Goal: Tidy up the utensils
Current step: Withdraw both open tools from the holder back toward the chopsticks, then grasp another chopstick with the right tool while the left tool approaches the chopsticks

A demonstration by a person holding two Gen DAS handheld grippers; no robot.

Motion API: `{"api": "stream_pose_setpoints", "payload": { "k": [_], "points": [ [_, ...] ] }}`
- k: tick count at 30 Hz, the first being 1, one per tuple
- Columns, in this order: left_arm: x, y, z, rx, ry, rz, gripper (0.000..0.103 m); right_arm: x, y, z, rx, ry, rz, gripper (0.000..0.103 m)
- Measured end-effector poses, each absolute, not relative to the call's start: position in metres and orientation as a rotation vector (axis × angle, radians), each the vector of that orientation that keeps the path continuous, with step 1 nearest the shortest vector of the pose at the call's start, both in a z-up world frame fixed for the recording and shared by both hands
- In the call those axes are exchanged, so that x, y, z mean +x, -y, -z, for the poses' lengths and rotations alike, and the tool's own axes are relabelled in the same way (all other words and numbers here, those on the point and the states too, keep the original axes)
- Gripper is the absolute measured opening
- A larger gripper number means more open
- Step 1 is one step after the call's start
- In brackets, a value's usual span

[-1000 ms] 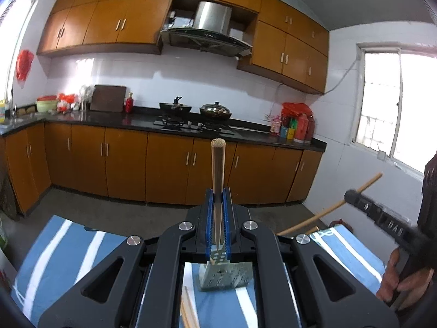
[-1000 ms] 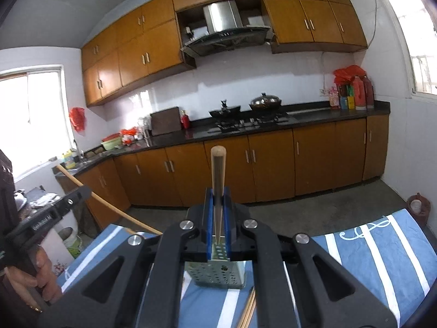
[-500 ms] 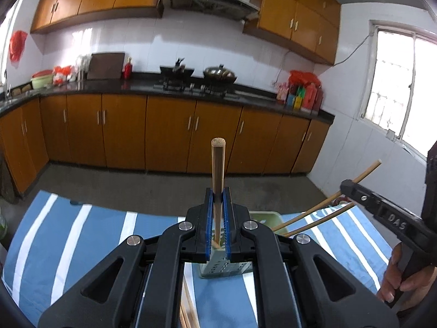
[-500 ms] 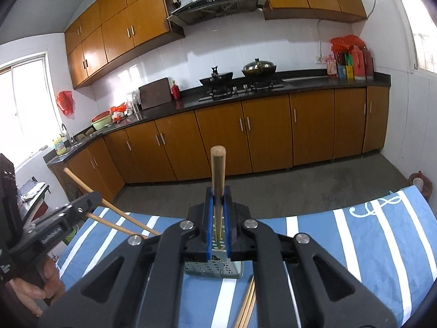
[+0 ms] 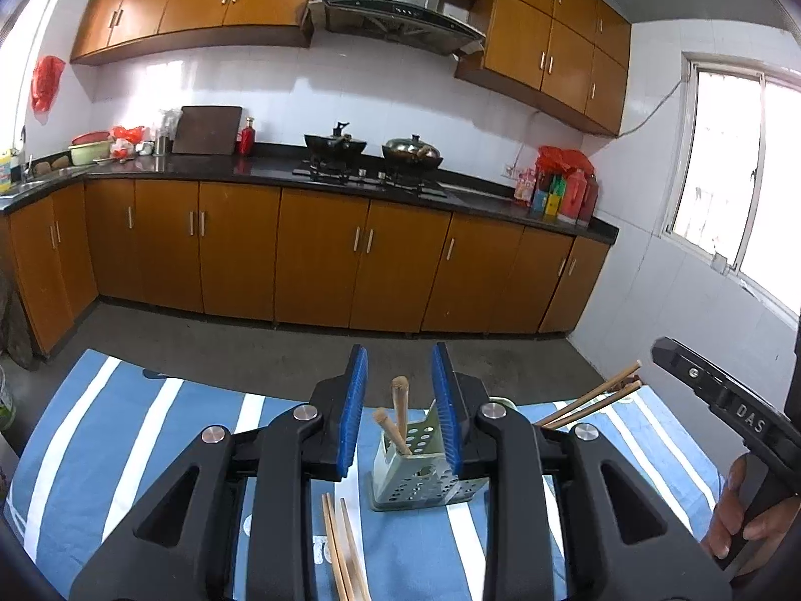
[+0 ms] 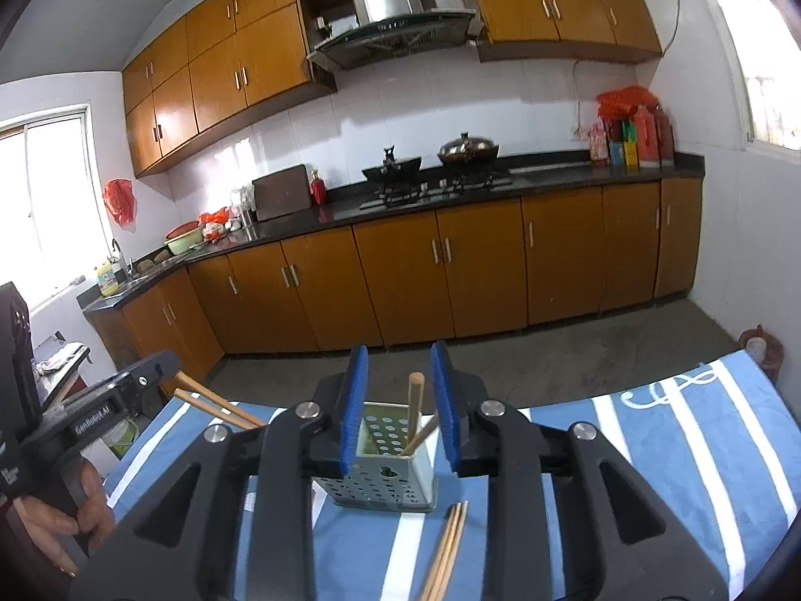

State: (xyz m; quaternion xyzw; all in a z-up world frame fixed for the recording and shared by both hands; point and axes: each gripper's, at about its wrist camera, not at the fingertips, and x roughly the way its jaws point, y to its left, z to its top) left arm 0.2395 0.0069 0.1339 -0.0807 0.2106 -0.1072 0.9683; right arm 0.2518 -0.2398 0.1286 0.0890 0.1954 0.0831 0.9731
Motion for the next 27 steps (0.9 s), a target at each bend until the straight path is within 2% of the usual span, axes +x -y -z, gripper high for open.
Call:
{"api": "stream_pose_setpoints", "payload": {
  "k": [7,13,16,19,27],
  "points": [
    [0.197,-0.029,-0.118,-0.139,-0.419,0.171,0.028,0.201,0.262,-0.103,0.181,-0.404,-0.105,0.029],
    [0.184,-0.045,-0.046,-0.112,-0.583,0.111,0.028,0.199,0.265,-0.005,0.214,-0.661,-0.065,0.028],
    [0.184,-0.048,-0.009,-0.112,-0.676,0.087,0.028,0.201,0.254,0.046,0.236,-0.795,-0.086,0.019],
    [0.183,-0.047,0.021,-0.115,-0.752,0.082,0.028,0.203,0.240,0.087,0.254,-0.903,-0.112,0.016],
    [0.178,-0.044,0.054,-0.122,-0.829,0.098,0.028,0.207,0.220,0.103,0.230,-0.938,-0.129,0.015]
  ]
}}
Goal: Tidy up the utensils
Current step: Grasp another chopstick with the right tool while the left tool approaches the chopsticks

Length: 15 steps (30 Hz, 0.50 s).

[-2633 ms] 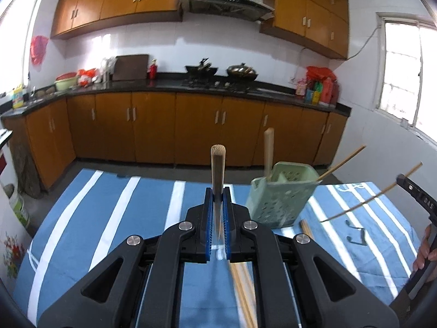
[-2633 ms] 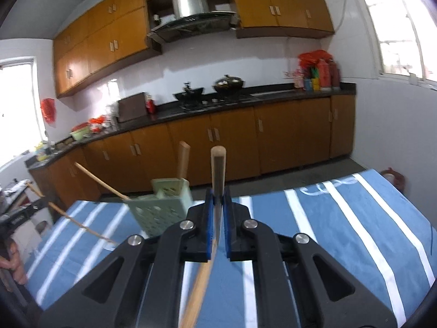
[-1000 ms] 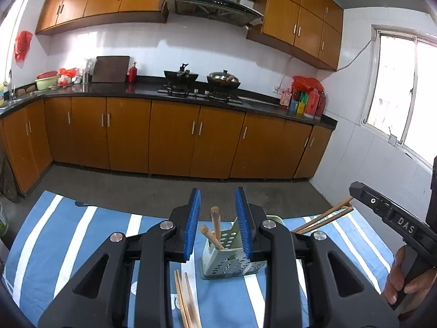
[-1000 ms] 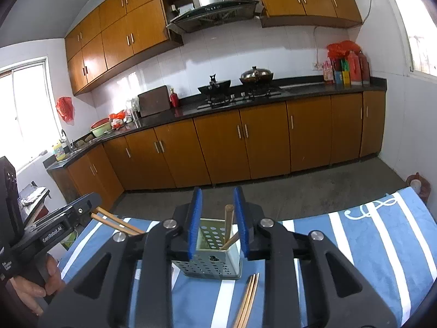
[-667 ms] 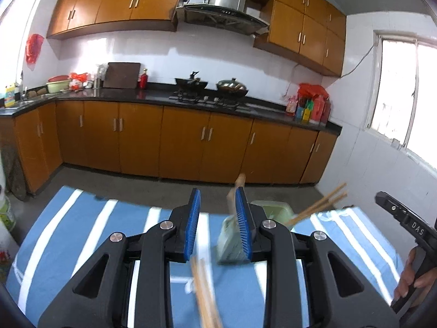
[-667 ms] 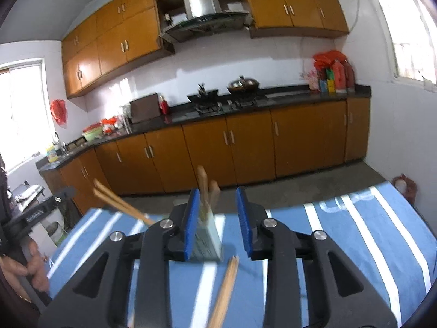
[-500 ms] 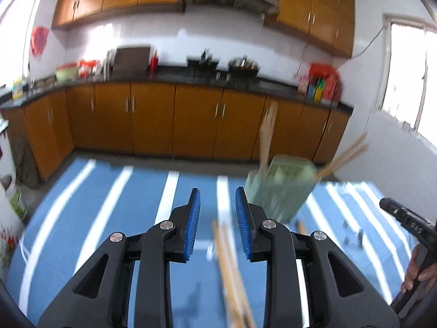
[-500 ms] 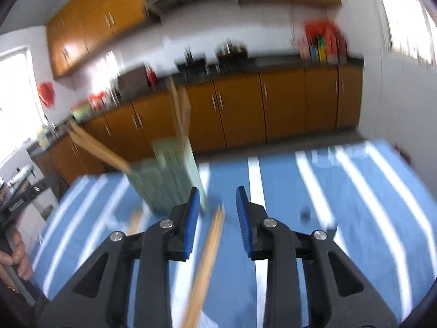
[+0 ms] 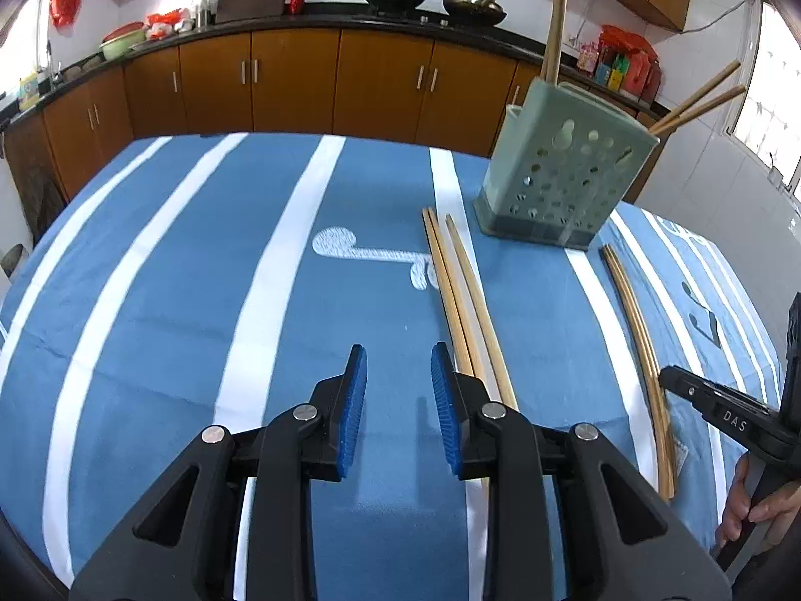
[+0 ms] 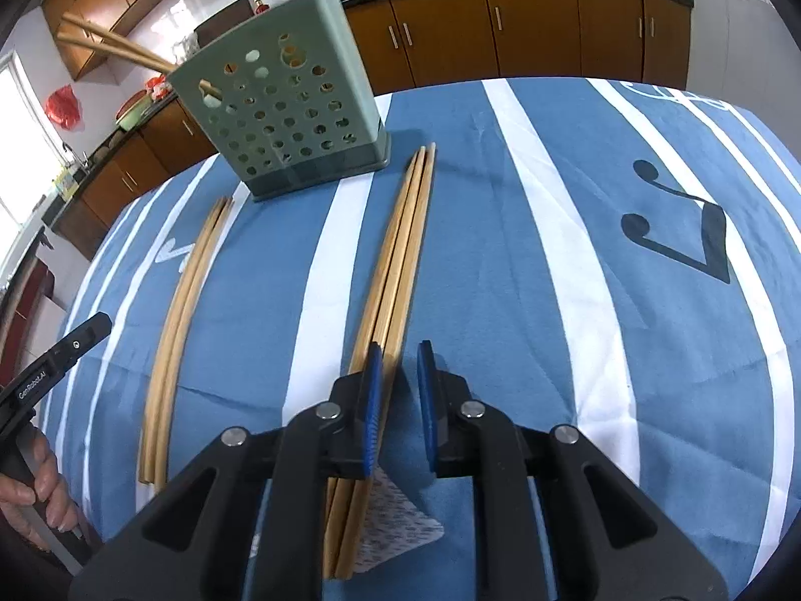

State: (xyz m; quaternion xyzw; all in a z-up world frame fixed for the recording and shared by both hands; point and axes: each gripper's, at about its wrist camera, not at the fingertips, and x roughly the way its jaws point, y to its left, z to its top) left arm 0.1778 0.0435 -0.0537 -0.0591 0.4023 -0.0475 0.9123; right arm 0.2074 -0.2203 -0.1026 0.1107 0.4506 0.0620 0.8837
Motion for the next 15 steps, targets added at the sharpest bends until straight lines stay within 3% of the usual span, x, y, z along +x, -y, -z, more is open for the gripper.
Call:
{"api": "stream_pose_setpoints", "payload": {
  "k": [15],
  "points": [
    [0.179,-0.028,0.065,-0.119,-0.873,0.164,0.027,0.224,0.231,0.102,0.121,-0.916,0.016,0.007]
  ]
}}
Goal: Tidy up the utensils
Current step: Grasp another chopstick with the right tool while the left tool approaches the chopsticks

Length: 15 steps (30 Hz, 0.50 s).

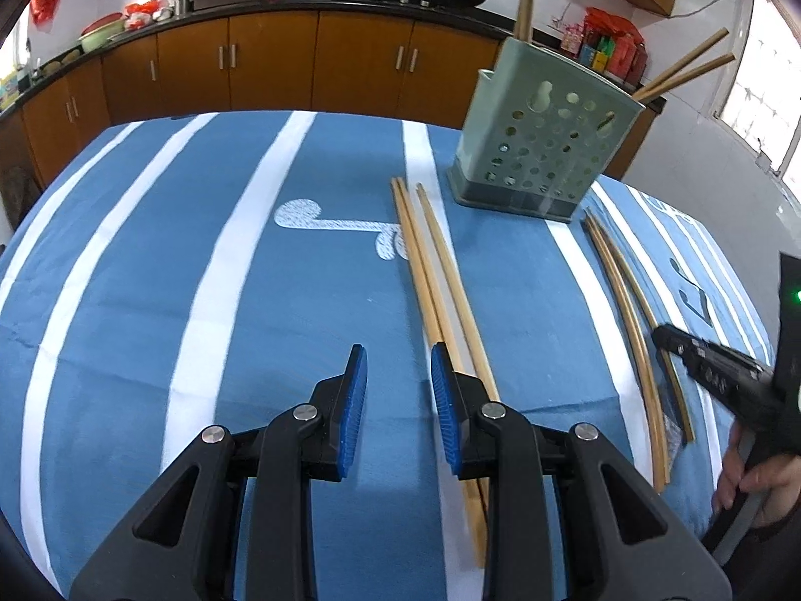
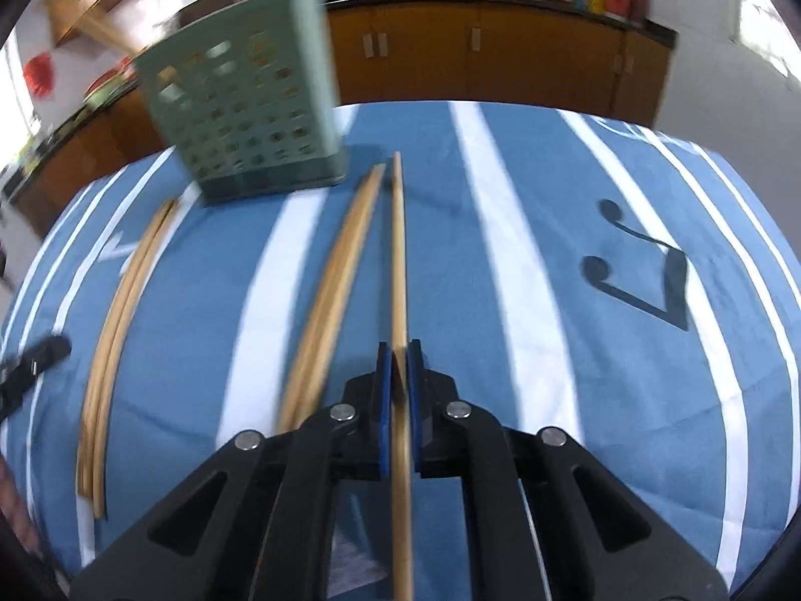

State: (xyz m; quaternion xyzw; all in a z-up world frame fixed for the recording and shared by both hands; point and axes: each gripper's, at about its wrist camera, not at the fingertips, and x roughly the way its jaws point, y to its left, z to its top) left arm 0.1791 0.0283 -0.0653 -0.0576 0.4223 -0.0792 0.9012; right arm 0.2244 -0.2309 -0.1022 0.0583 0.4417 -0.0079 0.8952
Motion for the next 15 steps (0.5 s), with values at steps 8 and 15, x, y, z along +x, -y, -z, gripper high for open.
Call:
{"api": "stream_pose_setpoints", "payload": {
  "k": [8,15],
  "points": [
    [0.179,-0.012,0.073,-0.076,-0.911,0.212,0.021,0.223,0.238,0.103,0.127,-0.909,0.022,0.008],
    [0.181,-0.002,0.079,-0.034,-0.935,0.210,0.019,0.223,0.238,0.103,0.127,-0.909,0.019,0.008]
  ]
}}
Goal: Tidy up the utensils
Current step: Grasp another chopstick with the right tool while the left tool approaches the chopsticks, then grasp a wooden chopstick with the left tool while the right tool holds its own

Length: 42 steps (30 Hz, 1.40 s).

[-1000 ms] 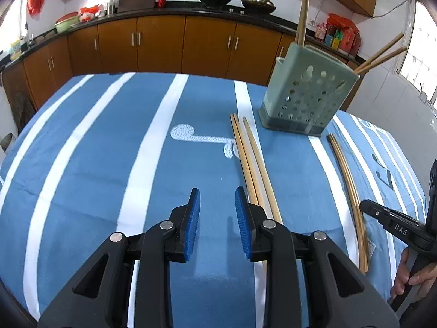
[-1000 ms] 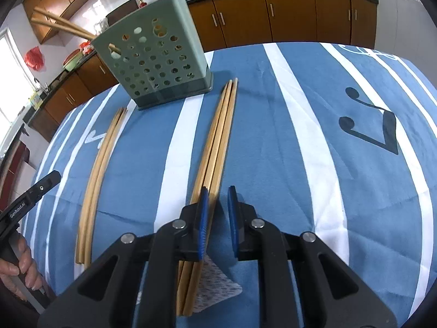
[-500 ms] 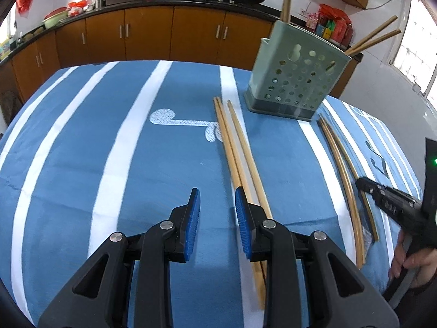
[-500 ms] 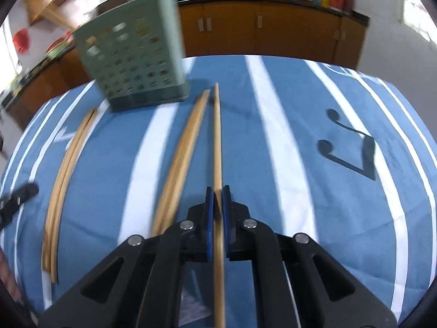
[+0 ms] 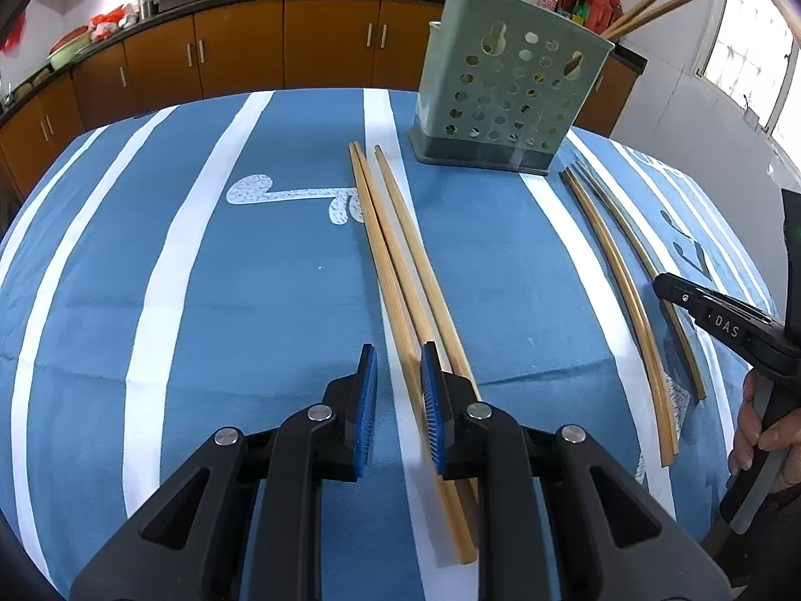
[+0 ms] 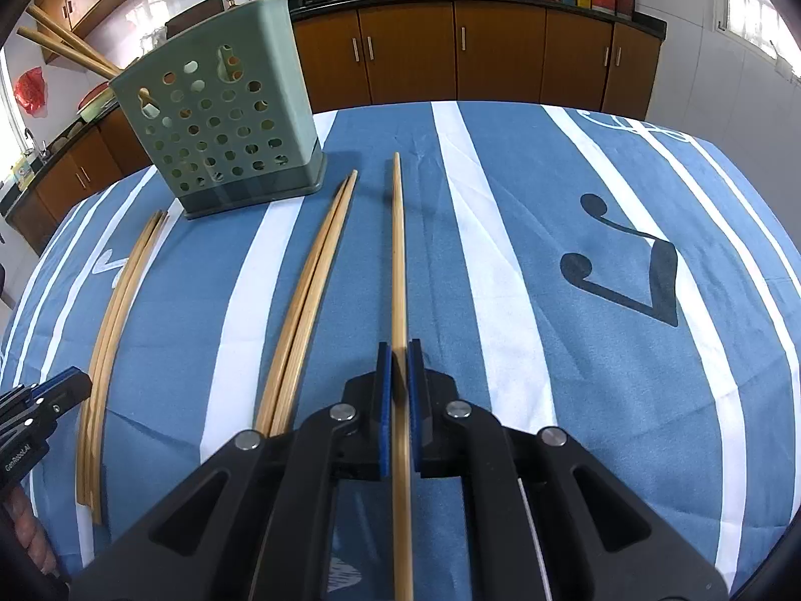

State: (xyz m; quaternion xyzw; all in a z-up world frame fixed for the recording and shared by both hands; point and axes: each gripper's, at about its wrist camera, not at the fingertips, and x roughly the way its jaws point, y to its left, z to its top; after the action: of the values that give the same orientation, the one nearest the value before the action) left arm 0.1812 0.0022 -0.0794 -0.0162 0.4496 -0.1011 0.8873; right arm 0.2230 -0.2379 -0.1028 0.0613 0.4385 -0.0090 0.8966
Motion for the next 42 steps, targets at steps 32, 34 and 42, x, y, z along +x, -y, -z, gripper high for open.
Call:
{"api": "stream_pose_setpoints", "payload": {
  "k": [32,34,42],
  "points": [
    [0.218,-0.044,0.082,-0.080,-0.875,0.105,0.008,0.244,0.264,0.104,0.114,-0.867,0.069,0.008],
    [0.218,-0.044,0.082,-0.075,-0.876,0.103,0.008,0.244,0.264,0.104,0.114,-0.867,0.069,0.008],
    [0.219,-0.046,0.083,-0.081,-0.876,0.104,0.008,0.244,0.265,0.104,0.118,-0.867,0.066,0.008]
  ]
}}
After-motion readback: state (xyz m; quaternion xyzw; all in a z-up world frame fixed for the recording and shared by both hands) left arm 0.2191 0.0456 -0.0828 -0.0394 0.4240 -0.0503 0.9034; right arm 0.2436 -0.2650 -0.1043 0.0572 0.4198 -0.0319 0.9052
